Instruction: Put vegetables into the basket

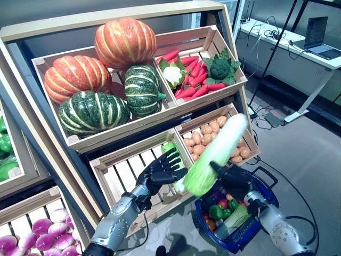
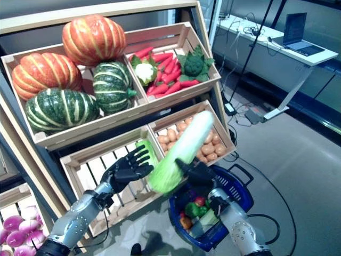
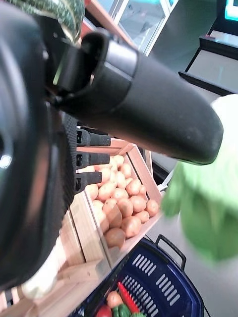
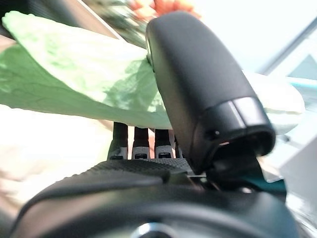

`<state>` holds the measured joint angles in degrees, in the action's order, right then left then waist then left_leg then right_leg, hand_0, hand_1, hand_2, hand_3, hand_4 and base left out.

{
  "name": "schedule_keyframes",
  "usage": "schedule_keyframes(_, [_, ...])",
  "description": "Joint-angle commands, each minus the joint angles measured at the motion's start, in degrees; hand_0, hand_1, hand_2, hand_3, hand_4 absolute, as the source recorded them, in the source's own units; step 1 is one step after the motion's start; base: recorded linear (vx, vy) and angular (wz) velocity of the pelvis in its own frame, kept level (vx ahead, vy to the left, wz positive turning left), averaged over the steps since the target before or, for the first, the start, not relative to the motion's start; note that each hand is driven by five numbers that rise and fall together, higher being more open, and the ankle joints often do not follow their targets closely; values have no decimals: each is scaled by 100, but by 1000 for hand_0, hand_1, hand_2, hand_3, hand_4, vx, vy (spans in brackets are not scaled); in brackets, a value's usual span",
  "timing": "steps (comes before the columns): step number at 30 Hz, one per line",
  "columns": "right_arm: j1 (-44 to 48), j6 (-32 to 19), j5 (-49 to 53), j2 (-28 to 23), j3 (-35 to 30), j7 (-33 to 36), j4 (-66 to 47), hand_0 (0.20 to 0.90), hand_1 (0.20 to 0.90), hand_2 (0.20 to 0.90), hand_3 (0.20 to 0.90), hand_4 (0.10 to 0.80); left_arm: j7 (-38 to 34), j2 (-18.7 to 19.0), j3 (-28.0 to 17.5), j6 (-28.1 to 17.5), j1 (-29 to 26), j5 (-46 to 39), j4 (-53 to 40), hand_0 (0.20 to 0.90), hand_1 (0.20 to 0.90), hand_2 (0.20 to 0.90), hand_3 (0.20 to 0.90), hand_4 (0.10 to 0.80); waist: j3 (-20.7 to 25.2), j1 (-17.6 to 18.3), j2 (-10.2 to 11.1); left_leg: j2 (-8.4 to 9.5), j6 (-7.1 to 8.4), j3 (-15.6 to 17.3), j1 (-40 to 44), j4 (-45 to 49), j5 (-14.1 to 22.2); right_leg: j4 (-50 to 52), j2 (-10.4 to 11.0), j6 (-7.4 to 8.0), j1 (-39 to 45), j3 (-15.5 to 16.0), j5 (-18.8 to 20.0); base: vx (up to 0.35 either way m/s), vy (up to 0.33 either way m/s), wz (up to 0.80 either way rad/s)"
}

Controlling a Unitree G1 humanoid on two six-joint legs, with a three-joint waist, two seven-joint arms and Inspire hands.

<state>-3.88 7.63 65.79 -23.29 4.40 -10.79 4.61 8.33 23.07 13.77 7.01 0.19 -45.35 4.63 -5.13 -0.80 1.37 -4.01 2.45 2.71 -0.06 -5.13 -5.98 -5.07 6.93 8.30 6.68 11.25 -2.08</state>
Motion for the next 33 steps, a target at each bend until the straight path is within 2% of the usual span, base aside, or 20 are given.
schedule_keyframes(1, [577, -796, 425, 290, -270, 144, -123, 300, 300, 300, 300, 400, 181, 39, -533, -402, -522, -337, -160, 900, 900, 900, 900, 800, 105, 19, 128, -232, 104, 159, 288, 13, 581, 111, 267, 20, -271, -93, 359, -74, -33, -6])
schedule_keyframes(6, [649, -1357, 355, 419, -549, 543, 444, 300, 300, 300, 300, 400, 184, 0, -611, -462, -555, -409, -209, 900, 900, 900, 900, 800, -23, 10, 96, -257, 106, 175, 177, 13, 532, 200, 247, -19, -428, -106, 339, -76, -19, -4])
schedule_keyframes(10, [767, -1609, 393, 329, -717, 885, 888, 300, 300, 300, 300, 400, 163, 37, -656, -455, -618, -447, -295, 900, 900, 900, 900, 800, -139, -12, 56, -242, 83, 195, 110, 13, 503, 356, 234, -59, -576, -153, 278, -78, 8, -4])
schedule_keyframes(16, [1250, -1973, 1030, 96, -927, 832, 1851, 300, 300, 300, 300, 400, 87, 186, -581, -670, -973, -701, -356, 900, 900, 900, 900, 800, -643, -84, -27, -198, 39, 117, -324, 525, 565, 977, 197, -189, -1012, -256, 68, -161, 12, -5])
schedule_keyframes(18, [1502, -2381, 1392, 24, -1061, 729, 2377, 300, 300, 300, 300, 400, 80, 192, -543, -725, -1126, -770, -357, 900, 900, 900, 900, 800, -873, -131, -73, -154, 65, 18, -642, 927, 630, 1217, 180, -248, -1209, -290, 3, -169, 1, 1])
schedule_keyframes(22, [1895, -2467, 1724, -62, -1249, 581, 3136, 300, 300, 300, 300, 400, 97, 208, -456, -944, -1312, -862, -290, 900, 900, 900, 900, 800, -1262, -199, -139, -79, 72, -79, -1208, 1721, 855, 1685, 238, -358, -1563, -294, -105, -146, 8, 5])
schedule_keyframes(27, [2346, -2704, 2204, -54, -1359, 572, 3514, 300, 300, 300, 300, 400, 41, 175, -370, -1202, -1560, -860, -226, 900, 900, 900, 900, 800, -1674, -206, -219, -49, 79, -196, -2031, 2591, 1054, 2539, 273, -466, -2321, -384, -286, -140, 20, 5])
schedule_keyframes(29, [2556, -2668, 2255, -62, -1392, 640, 3698, 300, 300, 300, 300, 400, -39, 150, -291, -1312, -1722, -811, -209, 900, 900, 900, 900, 800, -1838, -207, -264, -12, 90, -282, -2394, 2918, 1118, 2863, 299, -492, -2634, -420, -369, -140, 28, 5])
schedule_keyframes(33, [3006, -2454, 2582, -134, -1262, 111, 3966, 300, 300, 300, 300, 400, -164, 139, -192, -1589, -2069, -764, -194, 900, 900, 900, 900, 800, -2077, -209, -343, 100, 40, -314, -2899, 3256, 1176, 3289, 328, -512, -3174, -447, -439, -119, 29, 7])
